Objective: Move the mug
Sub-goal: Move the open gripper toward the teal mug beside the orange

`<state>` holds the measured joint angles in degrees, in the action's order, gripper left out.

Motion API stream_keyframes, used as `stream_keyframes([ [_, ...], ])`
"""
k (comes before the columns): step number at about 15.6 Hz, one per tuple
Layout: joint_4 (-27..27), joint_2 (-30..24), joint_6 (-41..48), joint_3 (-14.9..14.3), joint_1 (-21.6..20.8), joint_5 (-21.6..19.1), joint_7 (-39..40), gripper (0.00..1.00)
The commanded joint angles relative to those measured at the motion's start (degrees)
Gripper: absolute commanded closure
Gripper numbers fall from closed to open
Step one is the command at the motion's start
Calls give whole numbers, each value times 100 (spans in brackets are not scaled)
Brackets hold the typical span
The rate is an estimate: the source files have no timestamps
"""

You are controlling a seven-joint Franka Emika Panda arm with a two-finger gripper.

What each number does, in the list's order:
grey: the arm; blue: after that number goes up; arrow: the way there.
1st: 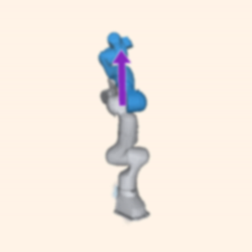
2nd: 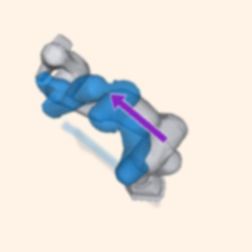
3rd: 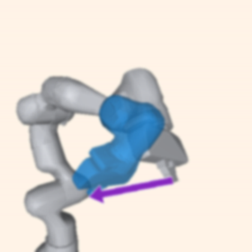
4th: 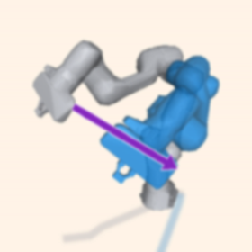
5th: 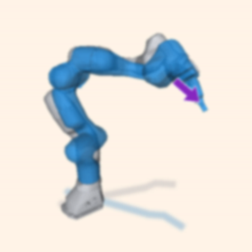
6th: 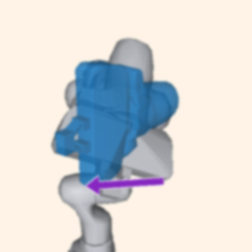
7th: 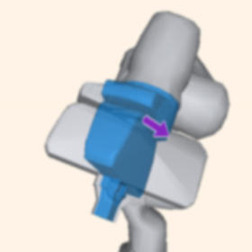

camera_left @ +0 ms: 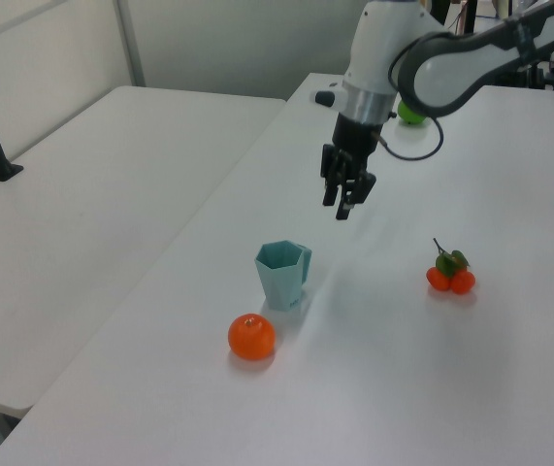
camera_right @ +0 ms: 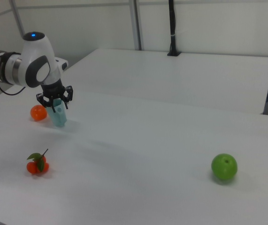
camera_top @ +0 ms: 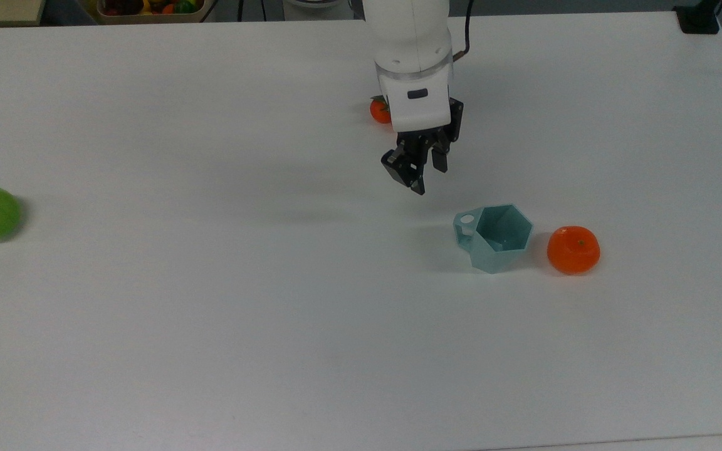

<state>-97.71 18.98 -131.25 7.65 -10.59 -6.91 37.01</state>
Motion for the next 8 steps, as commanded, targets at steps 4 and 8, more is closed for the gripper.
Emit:
stream_keyframes([
  [4, -12, 448, -849, -26, -215, -56, -151, 48],
  [8, 6, 677, -1236, -26, -295, -30, -159, 48],
])
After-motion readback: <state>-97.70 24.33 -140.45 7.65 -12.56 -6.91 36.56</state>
